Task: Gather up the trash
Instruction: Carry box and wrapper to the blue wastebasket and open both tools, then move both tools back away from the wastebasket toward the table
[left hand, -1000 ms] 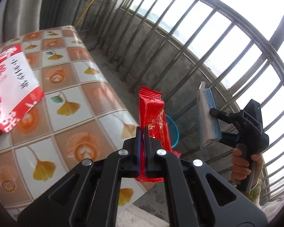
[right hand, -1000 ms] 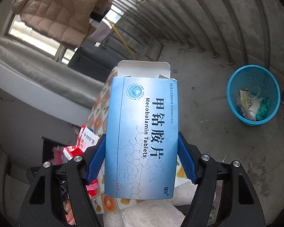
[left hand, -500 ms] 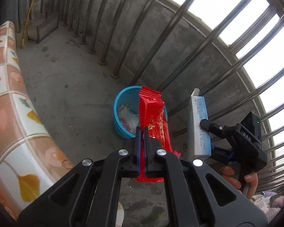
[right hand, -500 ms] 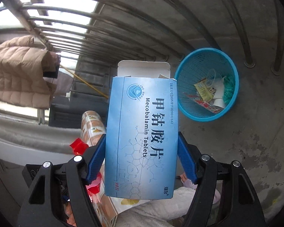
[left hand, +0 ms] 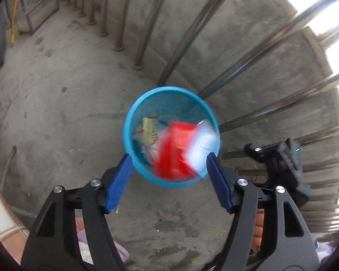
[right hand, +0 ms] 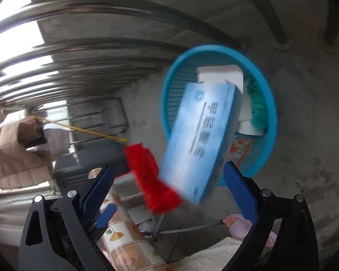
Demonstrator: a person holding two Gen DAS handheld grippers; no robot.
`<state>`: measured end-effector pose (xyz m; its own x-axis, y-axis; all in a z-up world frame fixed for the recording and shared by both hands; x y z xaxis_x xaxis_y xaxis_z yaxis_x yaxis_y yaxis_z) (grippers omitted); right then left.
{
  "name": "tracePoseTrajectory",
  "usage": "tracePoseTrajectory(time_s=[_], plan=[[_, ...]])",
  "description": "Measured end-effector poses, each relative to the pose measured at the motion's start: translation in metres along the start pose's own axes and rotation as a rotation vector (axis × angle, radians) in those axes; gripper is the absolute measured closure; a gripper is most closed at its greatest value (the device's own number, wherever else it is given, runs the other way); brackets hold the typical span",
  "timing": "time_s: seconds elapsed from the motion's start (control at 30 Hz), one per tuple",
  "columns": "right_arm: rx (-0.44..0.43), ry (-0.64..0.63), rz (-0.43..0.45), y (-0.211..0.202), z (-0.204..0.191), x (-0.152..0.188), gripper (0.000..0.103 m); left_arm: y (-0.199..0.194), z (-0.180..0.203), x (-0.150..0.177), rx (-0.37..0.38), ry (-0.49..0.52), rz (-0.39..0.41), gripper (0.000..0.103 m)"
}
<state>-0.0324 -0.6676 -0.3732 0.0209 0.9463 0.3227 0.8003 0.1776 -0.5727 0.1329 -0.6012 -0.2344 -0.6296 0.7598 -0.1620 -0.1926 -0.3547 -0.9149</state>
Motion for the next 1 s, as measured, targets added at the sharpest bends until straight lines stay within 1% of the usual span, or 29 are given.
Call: tracePoseTrajectory(time_s=[0.07, 0.17, 0.27, 0.37, 0.47, 0.53, 0.57, 0.63, 0.67, 0.7, 0.77, 0.83, 0.9, 0.97, 1.0], plan=[[-0.027, -0.012, 0.025, -0.005, 0.005, 0.004, 0.009, -0.008, 0.005, 0.001, 0.028, 0.008, 0.012, 0.038], [-0.017, -0.032, 0.061, -0.014, 0.009, 0.013, 0.009, -0.033, 0.007, 0.007, 0.005, 0.054, 0.060, 0.038], [-0.014, -0.063, 0.092, -0.025, 0.001, 0.018, 0.009, -0.065, 0.008, 0.013, 0.006, 0.070, 0.121, 0.036], [0.001, -0.145, 0.139, -0.041, -0.024, 0.032, 0.009, -0.104, 0.007, 0.025, 0.011, 0.085, 0.204, 0.033], [0.026, -0.262, 0.196, -0.063, -0.057, 0.053, 0.009, -0.143, 0.010, 0.036, 0.003, 0.113, 0.291, 0.027], [0.054, -0.347, 0.232, -0.075, -0.082, 0.070, 0.009, -0.172, 0.012, 0.050, -0.005, 0.135, 0.346, 0.022], [0.080, -0.415, 0.255, -0.081, -0.100, 0.085, 0.009, -0.184, 0.011, 0.057, -0.011, 0.144, 0.364, 0.021], [0.127, -0.502, 0.290, -0.090, -0.124, 0.105, 0.009, -0.212, 0.007, 0.077, -0.034, 0.159, 0.402, 0.020], [0.169, -0.573, 0.317, -0.093, -0.141, 0.122, 0.009, -0.226, 0.005, 0.090, -0.047, 0.168, 0.418, 0.020], [0.199, -0.616, 0.331, -0.095, -0.151, 0.133, 0.008, -0.237, 0.001, 0.100, -0.059, 0.173, 0.431, 0.020], [0.297, -0.735, 0.373, -0.096, -0.176, 0.164, 0.006, -0.259, -0.009, 0.124, -0.083, 0.176, 0.462, 0.018], [0.379, -0.835, 0.414, -0.095, -0.194, 0.188, 0.006, -0.281, -0.024, 0.146, -0.100, 0.152, 0.500, 0.012], [0.473, -0.970, 0.461, -0.089, -0.216, 0.222, 0.006, -0.305, -0.046, 0.176, -0.111, 0.108, 0.538, 0.011], [0.569, -1.092, 0.501, -0.079, -0.233, 0.252, 0.006, -0.321, -0.065, 0.200, -0.124, 0.070, 0.554, 0.010], [0.598, -1.156, 0.514, -0.072, -0.242, 0.268, 0.006, -0.333, -0.081, 0.217, -0.140, 0.041, 0.563, 0.009]])
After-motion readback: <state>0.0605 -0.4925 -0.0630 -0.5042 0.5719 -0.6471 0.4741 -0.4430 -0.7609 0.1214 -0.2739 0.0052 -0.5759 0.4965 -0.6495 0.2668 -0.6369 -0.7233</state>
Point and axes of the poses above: each gripper's, at about its wrist camera, not at the fingertips, and y roughly the way its jaws point, z to its right, x to its underside, the point moved 9 cm from there along y, roughly the way its jaws point, and after that the axes turned 6 degrees about -z, right-handed, at the moved point
